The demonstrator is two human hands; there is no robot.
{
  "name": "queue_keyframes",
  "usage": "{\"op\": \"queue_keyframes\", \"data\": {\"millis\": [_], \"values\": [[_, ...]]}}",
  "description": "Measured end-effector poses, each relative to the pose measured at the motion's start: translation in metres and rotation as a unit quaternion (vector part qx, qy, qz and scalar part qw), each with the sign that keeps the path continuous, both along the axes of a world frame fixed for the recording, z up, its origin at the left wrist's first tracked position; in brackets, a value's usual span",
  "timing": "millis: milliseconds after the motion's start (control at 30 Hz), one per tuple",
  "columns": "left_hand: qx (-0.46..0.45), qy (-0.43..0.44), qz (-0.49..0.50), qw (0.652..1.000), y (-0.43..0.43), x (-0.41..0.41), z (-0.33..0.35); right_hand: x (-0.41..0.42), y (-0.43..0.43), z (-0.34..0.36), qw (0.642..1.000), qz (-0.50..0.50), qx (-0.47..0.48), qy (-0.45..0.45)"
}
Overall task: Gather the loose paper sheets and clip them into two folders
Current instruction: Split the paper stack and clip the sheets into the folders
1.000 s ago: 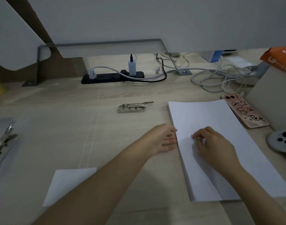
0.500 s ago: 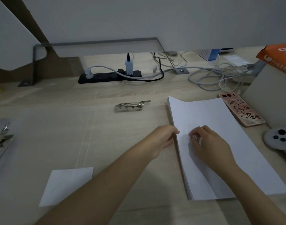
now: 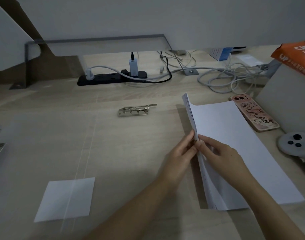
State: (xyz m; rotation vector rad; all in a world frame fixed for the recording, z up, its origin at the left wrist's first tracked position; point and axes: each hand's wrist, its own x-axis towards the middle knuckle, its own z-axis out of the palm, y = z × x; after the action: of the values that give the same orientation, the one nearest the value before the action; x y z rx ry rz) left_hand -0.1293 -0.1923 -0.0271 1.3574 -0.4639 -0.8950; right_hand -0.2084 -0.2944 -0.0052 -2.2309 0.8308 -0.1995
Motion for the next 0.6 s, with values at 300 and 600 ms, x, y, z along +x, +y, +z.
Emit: {"op": "queue_keyframes", "data": {"millis": [300, 600], "values": [[0.015, -0.022, -0.02, 0.999, 0.002, 0.0026, -0.004, 0.0028, 0.0009, -0.0022, 0.998, -0.029, 0.028, -0.04], [0.007, -0.012, -0.014, 1.0, 0.0024, 0.002, -0.003, 0.0036, 0.0024, 0.0003, 0.999, -0.034, 0.007, -0.017]]}}
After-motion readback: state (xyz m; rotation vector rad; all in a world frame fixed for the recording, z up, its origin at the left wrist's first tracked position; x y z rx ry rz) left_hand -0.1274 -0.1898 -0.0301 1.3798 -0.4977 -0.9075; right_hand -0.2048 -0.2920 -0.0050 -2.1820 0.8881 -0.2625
